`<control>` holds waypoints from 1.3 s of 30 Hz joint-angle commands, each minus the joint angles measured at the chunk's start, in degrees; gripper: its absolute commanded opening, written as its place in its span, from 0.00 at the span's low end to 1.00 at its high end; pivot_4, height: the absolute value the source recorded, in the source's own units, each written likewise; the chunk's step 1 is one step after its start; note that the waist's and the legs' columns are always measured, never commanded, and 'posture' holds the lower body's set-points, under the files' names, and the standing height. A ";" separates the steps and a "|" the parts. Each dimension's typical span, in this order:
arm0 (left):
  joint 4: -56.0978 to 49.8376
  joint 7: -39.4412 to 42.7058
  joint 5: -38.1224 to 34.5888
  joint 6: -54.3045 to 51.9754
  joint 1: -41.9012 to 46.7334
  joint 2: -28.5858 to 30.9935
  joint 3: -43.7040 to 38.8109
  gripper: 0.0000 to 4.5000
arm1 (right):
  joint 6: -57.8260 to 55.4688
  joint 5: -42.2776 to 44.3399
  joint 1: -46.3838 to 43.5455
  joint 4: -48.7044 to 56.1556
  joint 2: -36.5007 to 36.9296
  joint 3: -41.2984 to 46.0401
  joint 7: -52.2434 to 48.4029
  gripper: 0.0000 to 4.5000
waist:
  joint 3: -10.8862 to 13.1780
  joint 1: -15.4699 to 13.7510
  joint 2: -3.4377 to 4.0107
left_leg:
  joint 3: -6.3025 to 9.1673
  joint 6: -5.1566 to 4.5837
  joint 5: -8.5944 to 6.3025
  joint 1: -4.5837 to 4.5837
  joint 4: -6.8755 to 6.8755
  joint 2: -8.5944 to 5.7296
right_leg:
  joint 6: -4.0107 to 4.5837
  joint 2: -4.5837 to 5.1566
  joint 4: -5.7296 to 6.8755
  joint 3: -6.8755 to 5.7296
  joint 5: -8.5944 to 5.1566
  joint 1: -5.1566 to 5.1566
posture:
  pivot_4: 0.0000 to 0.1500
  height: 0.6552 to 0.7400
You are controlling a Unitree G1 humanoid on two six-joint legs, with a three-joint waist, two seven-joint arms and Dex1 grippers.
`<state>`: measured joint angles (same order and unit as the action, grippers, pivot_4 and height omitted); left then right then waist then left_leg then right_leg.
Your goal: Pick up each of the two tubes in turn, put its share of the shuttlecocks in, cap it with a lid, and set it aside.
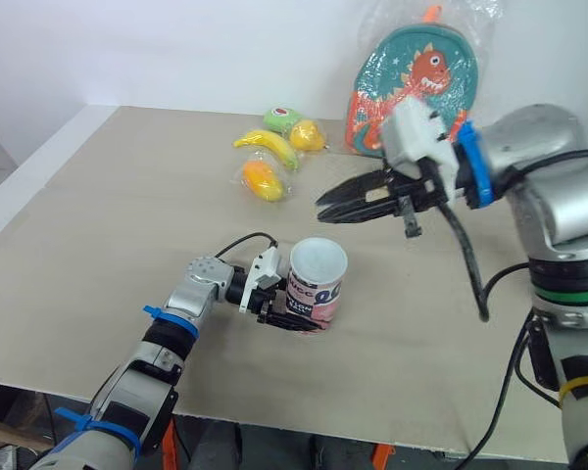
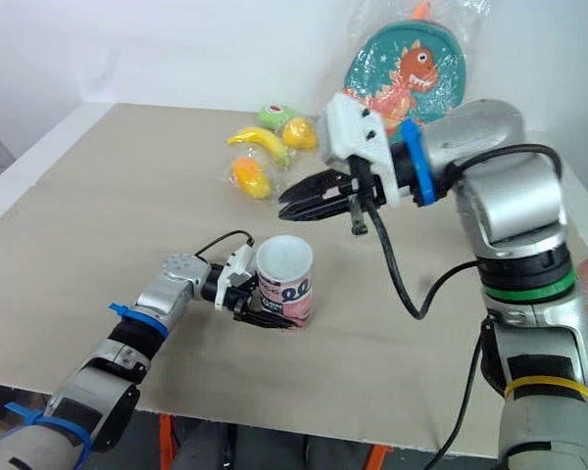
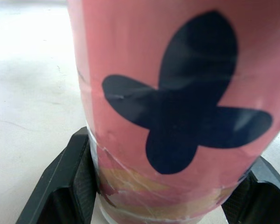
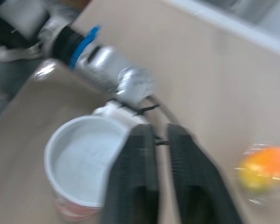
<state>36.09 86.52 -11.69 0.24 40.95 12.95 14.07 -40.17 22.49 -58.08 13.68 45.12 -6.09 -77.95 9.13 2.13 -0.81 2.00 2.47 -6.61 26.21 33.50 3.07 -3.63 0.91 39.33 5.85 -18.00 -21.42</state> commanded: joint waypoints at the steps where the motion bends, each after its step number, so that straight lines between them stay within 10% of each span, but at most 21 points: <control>1: 1.73 -0.45 1.40 0.46 -0.18 0.15 0.85 0.66 | -4.68 4.77 3.78 8.57 3.32 6.40 3.30 0.61 | 0.01 -0.12 -0.02 | 0.03 0.00 0.00 0.00 0.00 -0.02 | -0.01 0.00 0.00 -0.02 -0.01 0.02 | 1.00 1.00; 5: 2.23 0.22 1.44 1.13 0.23 -0.13 1.04 0.66 | -11.04 11.52 13.49 17.07 6.17 15.32 8.06 0.99 | 0.03 -0.23 -0.04 | 0.07 0.00 0.00 0.01 0.05 -0.05 | -0.06 0.04 -0.02 -0.05 -0.03 0.07 | 1.00 1.00; 6: 2.03 0.72 1.11 0.61 0.33 -0.22 1.04 0.83 | -12.84 14.53 16.08 19.32 6.18 17.94 9.00 1.00 | 0.03 -0.24 -0.05 | 0.05 0.00 0.00 0.01 0.06 -0.05 | -0.11 0.05 -0.03 -0.04 -0.07 0.07 | 1.00 1.00; 9: 1.42 1.29 0.14 0.08 0.76 -0.60 0.55 0.99 | -16.71 23.02 21.38 24.19 5.10 23.52 12.77 1.00 | 0.09 -0.08 0.06 | 0.04 0.00 0.00 0.01 0.06 -0.06 | -0.12 0.05 -0.04 -0.01 -0.05 0.08 | 1.00 1.00; 28: -2.44 0.04 0.85 6.10 -3.20 14.07 -4.32 0.99 | -10.10 22.74 42.19 23.91 5.61 22.07 24.50 1.00 | 0.29 0.47 -0.17 | 0.11 0.00 0.00 0.08 0.06 -0.07 | -0.16 0.07 -0.06 -0.06 -0.07 0.08 | 1.00 1.00; 39: -37.49 -5.96 -22.82 -25.25 -12.13 24.34 -18.84 0.99 | -2.54 15.38 44.28 17.60 -0.27 9.41 25.58 1.00 | 0.58 0.34 -0.26 | 0.20 0.00 0.00 0.14 0.10 0.18 | -0.16 -0.06 -0.07 -0.24 -0.10 0.12 | 1.00 1.00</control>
<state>3.11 82.01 -32.07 -22.53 29.78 36.71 -3.41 -44.36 38.30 -12.59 31.15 44.85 3.60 -52.36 9.71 2.47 -1.07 2.20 2.47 -6.61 26.34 33.60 3.18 -3.79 0.90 39.26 5.62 -18.10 -21.30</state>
